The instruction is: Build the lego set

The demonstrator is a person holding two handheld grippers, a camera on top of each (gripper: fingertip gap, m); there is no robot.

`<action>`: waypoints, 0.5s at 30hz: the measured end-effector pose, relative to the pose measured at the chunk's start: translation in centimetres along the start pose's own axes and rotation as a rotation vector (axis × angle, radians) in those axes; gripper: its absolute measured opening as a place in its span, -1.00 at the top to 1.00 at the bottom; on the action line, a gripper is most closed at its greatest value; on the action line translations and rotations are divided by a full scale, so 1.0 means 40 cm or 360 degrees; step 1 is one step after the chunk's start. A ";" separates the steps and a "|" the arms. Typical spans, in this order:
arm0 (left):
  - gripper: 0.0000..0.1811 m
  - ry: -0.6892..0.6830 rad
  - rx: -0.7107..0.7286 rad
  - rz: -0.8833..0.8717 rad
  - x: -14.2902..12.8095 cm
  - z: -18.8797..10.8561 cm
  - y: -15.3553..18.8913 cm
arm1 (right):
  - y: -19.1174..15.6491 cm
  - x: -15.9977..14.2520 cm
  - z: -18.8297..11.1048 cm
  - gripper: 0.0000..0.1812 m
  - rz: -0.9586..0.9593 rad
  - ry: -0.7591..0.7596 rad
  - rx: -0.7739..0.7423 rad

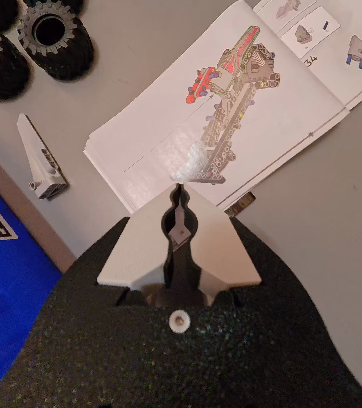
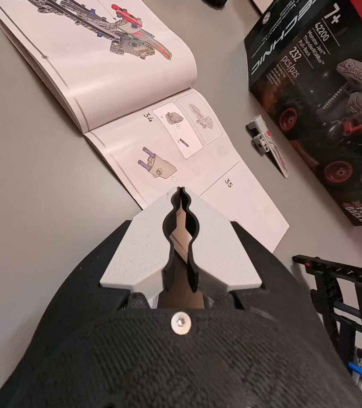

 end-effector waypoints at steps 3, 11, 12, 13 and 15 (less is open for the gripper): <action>1.00 0.0003 0.0009 0.0005 0.001 0.001 0.000 | -0.008 0.000 -0.007 1.00 0.0018 0.0027 -0.0004; 0.96 0.0097 0.0020 0.0002 0.019 -0.001 -0.003 | 0.003 -0.011 -0.151 0.75 0.0230 0.0233 -0.0057; 0.94 0.0159 0.0022 0.0008 0.033 -0.009 -0.003 | 0.021 -0.028 -0.179 0.75 0.0266 0.0242 -0.0106; 0.94 0.0241 0.0025 0.0016 0.052 -0.019 -0.002 | 0.041 -0.050 -0.207 0.74 0.0295 0.0239 -0.0157; 0.91 0.0435 0.0064 0.0021 0.098 -0.046 -0.007 | 0.081 -0.098 -0.257 0.74 0.0335 0.0220 -0.0271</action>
Point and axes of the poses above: each gripper's, where its closed fingertips meet, z out along the fingers, x out of its top, y = z × x across the jaws, the point moved 3 cm from there along -z, back along the fingers, and after that the axes turned 5 degrees about y, right-handed, at the moved point
